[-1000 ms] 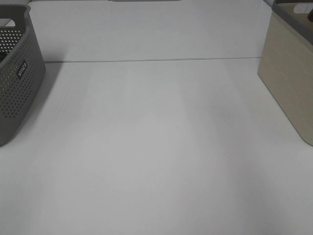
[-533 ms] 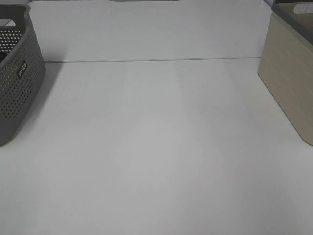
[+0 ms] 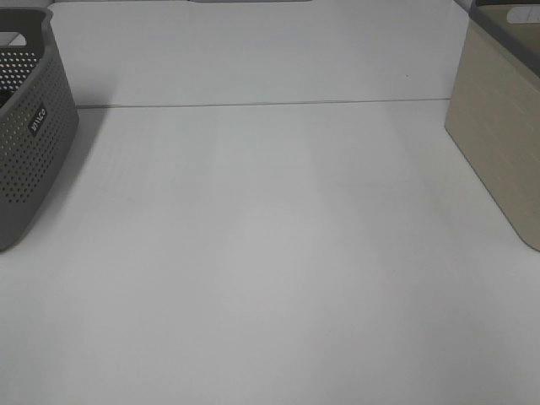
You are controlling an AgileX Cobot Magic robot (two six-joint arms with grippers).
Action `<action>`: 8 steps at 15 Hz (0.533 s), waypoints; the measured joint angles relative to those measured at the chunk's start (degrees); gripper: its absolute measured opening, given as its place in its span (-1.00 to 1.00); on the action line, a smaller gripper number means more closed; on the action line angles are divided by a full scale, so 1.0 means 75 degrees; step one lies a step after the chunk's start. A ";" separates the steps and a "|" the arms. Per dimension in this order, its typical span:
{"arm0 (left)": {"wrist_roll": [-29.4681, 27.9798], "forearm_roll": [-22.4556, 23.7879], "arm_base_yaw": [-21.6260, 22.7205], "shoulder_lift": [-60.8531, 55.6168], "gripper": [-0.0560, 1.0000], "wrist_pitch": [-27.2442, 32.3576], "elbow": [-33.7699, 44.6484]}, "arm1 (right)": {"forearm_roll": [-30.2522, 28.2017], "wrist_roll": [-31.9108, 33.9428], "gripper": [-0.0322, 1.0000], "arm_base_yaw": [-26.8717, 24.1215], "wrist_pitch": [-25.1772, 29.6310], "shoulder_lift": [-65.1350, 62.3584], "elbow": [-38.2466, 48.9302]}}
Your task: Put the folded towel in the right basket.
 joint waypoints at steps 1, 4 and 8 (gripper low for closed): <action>0.0000 0.0000 0.0000 0.0000 0.94 0.0000 0.0000 | 0.0199 -0.0046 0.23 0.0069 0.0000 -0.0183 0.0000; 0.0000 0.0000 0.0000 0.0000 0.94 0.0000 0.0000 | 0.0244 -0.0130 0.27 0.0985 0.0008 -0.0642 0.0000; 0.0000 0.0000 0.0000 0.0000 0.94 0.0000 0.0000 | -0.1413 0.0604 0.35 0.2338 0.0015 -0.0985 0.0069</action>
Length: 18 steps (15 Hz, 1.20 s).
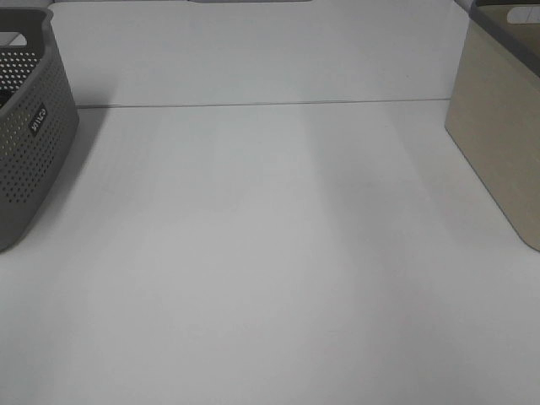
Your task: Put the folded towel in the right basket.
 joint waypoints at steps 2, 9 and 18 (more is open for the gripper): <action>0.0000 0.0000 0.0000 0.0000 0.94 0.0000 0.0000 | -0.0573 0.0283 0.35 0.0153 -0.0008 -0.0504 0.0519; 0.0000 0.0000 0.0000 0.0000 0.94 0.0000 0.0000 | -0.0741 0.0420 0.35 0.0153 -0.0008 -0.3575 0.4194; 0.0000 0.0000 0.0000 0.0000 0.94 0.0000 0.0000 | -0.1070 0.0420 0.35 0.0153 0.0008 -0.9817 0.8946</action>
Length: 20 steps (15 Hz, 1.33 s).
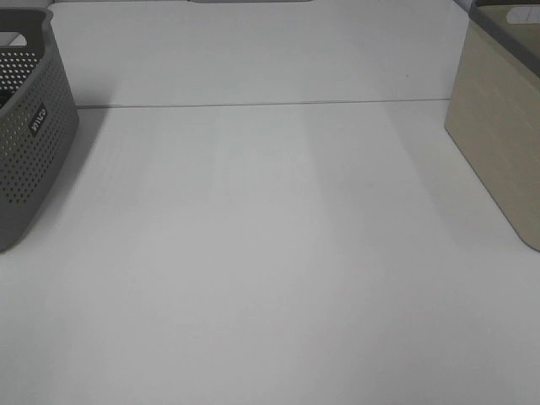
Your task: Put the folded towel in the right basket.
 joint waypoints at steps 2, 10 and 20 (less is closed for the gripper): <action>0.0000 0.0000 0.0000 0.0000 0.94 0.0000 0.0000 | -0.0153 0.0000 0.35 0.0000 0.0008 -0.1131 0.0703; 0.0000 0.0000 0.0000 0.0000 0.94 0.0000 0.0000 | -0.0244 -0.0168 0.35 0.0000 -0.1154 -0.3835 0.1948; 0.0000 0.0000 0.0000 0.0000 0.94 0.0000 0.0000 | -0.0244 -0.0176 0.35 0.0000 -0.1161 -0.4263 0.1948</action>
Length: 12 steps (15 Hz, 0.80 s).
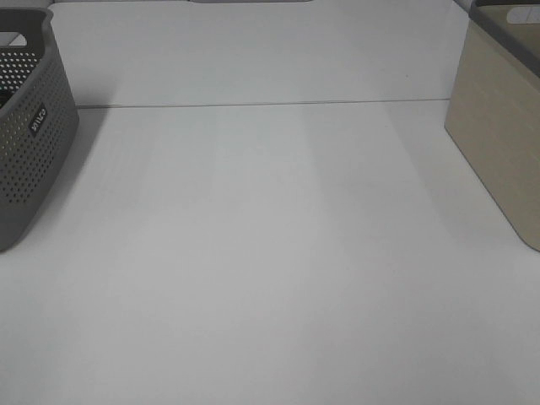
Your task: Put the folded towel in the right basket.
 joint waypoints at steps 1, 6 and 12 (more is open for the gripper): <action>0.0000 0.0000 0.0000 0.0000 0.94 0.0000 0.0000 | 0.0000 0.0000 0.35 0.0000 0.0000 0.0000 0.0000; 0.0000 0.0000 0.0000 0.0000 0.94 0.0000 0.0000 | 0.0000 0.0008 0.35 0.0000 0.0000 0.0000 0.0000; 0.0000 0.0000 0.0000 0.0000 0.94 0.0000 0.0000 | 0.0000 0.0008 0.35 0.0000 0.0000 0.0000 0.0000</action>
